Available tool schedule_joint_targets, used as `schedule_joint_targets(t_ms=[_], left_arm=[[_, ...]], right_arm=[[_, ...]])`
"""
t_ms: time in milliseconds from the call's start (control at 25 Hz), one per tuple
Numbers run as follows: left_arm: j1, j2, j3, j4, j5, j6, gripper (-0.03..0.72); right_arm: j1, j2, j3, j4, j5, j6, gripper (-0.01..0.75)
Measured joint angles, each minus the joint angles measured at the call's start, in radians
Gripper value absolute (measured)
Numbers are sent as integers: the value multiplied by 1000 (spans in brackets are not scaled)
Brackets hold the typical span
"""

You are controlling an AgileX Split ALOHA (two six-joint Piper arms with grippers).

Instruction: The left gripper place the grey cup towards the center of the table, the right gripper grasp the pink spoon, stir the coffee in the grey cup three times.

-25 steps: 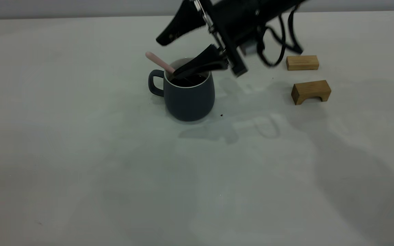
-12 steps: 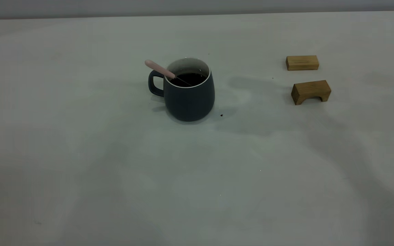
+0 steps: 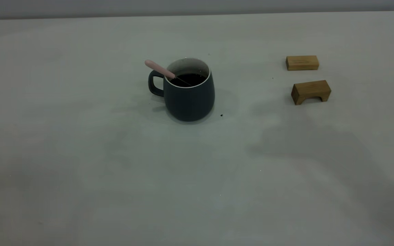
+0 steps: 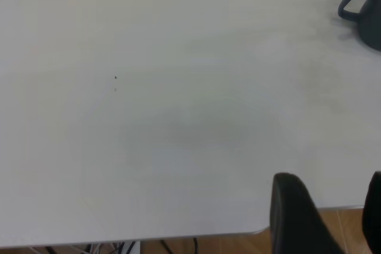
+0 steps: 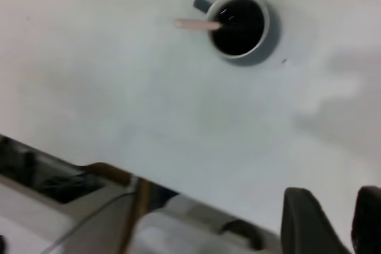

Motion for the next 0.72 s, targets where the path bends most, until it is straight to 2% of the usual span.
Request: schedule_joint_targets(t_ms=[280, 560, 720], left_arm=[[0, 0, 0, 0, 0, 0, 355], [0, 0, 0, 0, 0, 0, 355], [0, 0, 0, 0, 0, 0, 355]], right_arm=[[0, -287, 301, -63, 4, -211, 216], [-1, -701, 629, -72, 4, -292, 225], [-61, -957, 736, -77, 4, -298, 229]])
